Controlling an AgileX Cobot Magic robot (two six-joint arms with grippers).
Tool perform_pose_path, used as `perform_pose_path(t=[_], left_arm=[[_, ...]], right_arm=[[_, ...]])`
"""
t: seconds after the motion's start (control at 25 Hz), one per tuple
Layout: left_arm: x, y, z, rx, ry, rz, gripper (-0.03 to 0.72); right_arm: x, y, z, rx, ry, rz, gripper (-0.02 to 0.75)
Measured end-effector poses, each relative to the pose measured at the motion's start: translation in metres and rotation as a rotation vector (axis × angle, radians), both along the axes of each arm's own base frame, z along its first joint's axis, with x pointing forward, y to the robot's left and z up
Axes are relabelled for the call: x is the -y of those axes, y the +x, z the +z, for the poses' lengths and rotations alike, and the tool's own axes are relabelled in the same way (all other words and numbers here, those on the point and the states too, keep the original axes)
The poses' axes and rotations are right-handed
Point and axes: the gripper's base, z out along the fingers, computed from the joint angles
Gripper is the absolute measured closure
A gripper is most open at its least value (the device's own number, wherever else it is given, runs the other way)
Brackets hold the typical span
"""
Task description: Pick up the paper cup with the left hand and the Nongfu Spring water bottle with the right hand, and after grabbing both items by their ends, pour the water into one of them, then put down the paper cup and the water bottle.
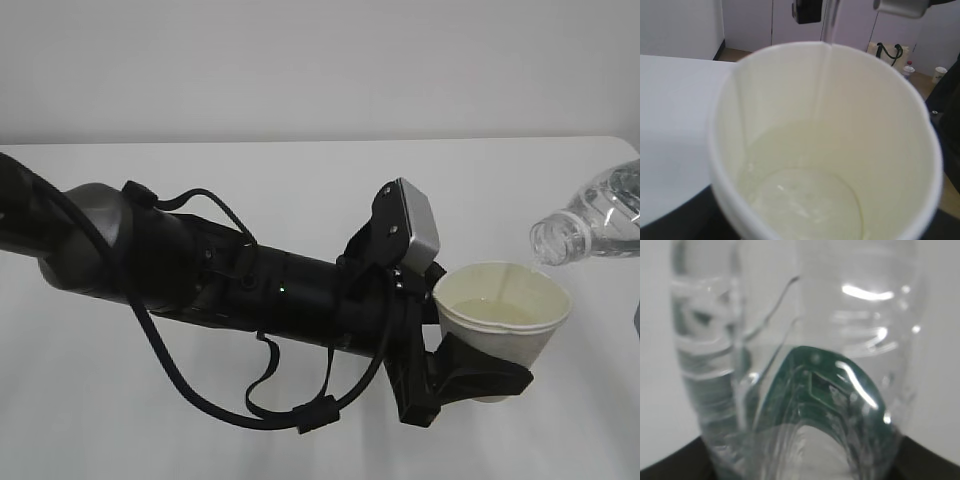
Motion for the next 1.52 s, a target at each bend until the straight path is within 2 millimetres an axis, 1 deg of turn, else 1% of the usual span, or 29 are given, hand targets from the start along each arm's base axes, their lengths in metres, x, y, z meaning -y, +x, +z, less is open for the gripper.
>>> perform_pose_path(t=[0.6,0.92,1.52], left_arm=[[0.0000,-0.0001,-0.0001,0.001,0.001,-0.001,0.217],[-0.0012,-0.0001,-0.0041,0.026,0.045,-0.010,0.217],[-0.0014,0.0000,-0.0045,0.029,0.049,-0.009,0.217]], right_arm=[[0.0002,0.0004,0.0014,0.010,0.006,-0.002,0.319],[0.0001,0.0007,0.0021,0.014,0.006,-0.002,0.319],[0.0001,0.0007,0.0022,0.016,0.006,-0.002,0.319]])
